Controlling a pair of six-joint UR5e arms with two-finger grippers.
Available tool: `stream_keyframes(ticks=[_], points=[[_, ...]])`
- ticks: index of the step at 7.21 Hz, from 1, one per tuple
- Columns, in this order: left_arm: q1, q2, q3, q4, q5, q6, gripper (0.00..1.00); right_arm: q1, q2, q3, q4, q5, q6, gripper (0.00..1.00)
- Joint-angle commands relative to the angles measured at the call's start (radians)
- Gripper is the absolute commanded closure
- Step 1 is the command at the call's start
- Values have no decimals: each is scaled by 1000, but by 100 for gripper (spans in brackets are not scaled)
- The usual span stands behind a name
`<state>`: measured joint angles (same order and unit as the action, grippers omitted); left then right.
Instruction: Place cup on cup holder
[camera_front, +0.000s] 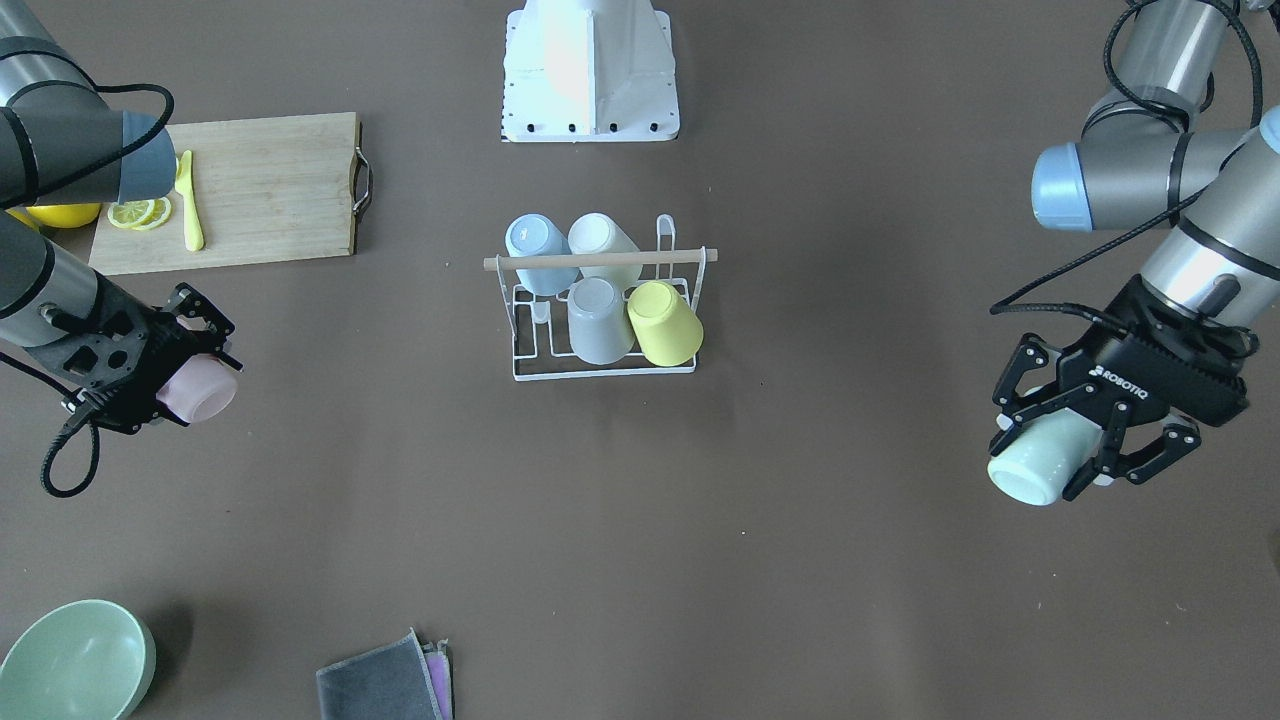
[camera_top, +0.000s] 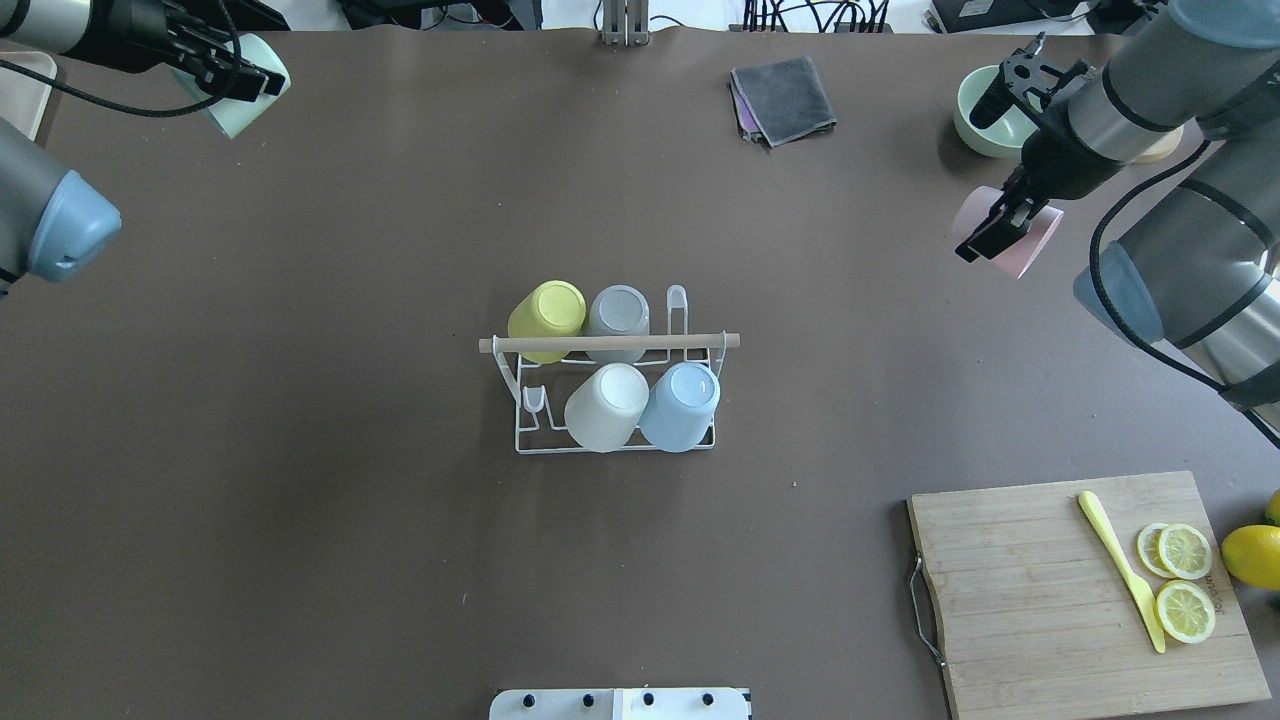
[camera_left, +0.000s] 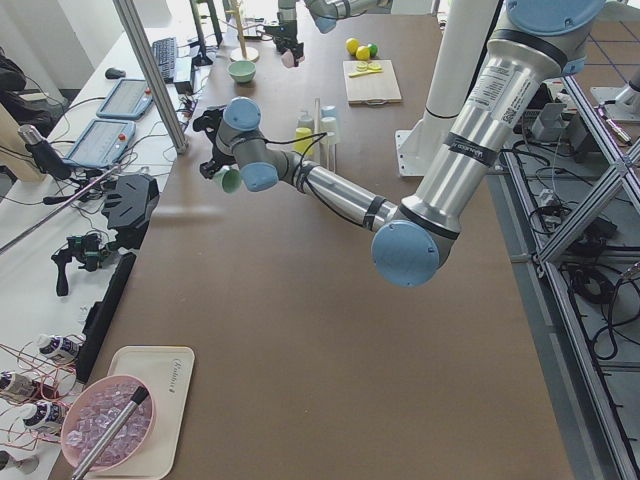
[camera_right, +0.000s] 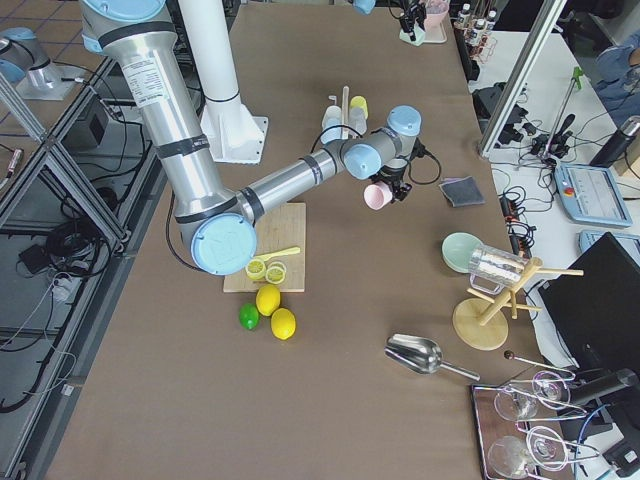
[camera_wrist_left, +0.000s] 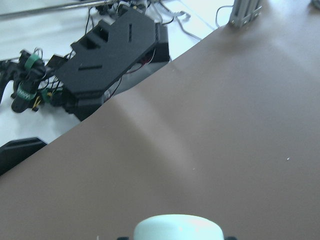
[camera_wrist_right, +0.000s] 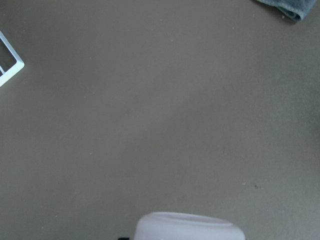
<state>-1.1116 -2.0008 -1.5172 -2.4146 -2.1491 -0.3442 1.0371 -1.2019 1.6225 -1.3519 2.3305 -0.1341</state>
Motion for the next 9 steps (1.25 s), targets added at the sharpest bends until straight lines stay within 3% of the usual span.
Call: stream_keyframes(ticks=[1, 2, 3, 4, 6, 8, 9], points=[[41, 86, 32, -389, -70, -132, 100, 0, 39, -97, 176, 51, -12, 100], [51, 120, 28, -552, -71, -204, 100, 11, 57, -96, 187, 67, -21, 100], [55, 134, 25, -677, -71, -254, 100, 18, 58, -98, 274, 67, -22, 100], [56, 134, 0, -729, -63, -315, 100, 20, 41, -117, 413, 53, -22, 100], [68, 135, -99, -732, -23, -328, 100, 21, 48, -131, 579, 20, 51, 100], [116, 152, -179, -733, 137, -343, 100, 21, 47, -133, 834, -35, 292, 100], [206, 166, -207, -745, 275, -340, 100, 21, 44, -134, 938, -77, 391, 100]])
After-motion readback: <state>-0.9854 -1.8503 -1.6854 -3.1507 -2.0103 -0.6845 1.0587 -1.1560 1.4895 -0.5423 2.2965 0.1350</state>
